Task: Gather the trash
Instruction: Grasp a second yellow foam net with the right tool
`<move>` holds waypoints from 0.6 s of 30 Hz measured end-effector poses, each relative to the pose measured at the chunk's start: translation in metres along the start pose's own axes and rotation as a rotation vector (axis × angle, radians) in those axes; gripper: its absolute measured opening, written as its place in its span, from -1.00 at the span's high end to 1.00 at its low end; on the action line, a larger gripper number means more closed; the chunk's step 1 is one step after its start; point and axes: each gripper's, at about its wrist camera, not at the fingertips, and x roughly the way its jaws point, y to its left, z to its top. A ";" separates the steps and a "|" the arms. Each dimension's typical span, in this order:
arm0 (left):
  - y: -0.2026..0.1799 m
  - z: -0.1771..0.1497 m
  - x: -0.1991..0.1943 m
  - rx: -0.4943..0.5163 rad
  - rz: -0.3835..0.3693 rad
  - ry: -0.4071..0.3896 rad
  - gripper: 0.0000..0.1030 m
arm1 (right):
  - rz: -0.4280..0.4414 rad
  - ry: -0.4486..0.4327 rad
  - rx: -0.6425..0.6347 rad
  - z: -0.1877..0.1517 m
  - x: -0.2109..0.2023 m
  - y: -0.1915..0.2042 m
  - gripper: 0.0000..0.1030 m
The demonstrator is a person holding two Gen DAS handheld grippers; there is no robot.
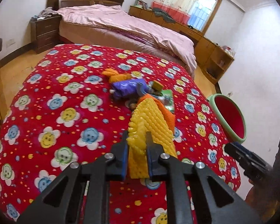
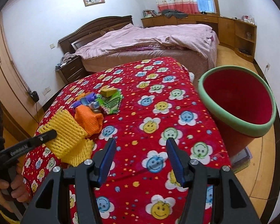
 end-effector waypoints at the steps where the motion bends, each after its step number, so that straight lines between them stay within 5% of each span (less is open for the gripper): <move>1: 0.004 0.001 -0.002 -0.008 0.015 -0.006 0.70 | 0.003 0.002 -0.003 0.000 0.001 0.002 -0.14; 12: 0.041 0.002 -0.028 -0.018 0.219 -0.087 0.69 | 0.055 0.049 -0.064 -0.004 0.019 0.035 -0.14; 18: 0.053 0.001 -0.033 -0.027 0.270 -0.103 0.69 | 0.092 0.093 -0.111 -0.008 0.036 0.062 -0.14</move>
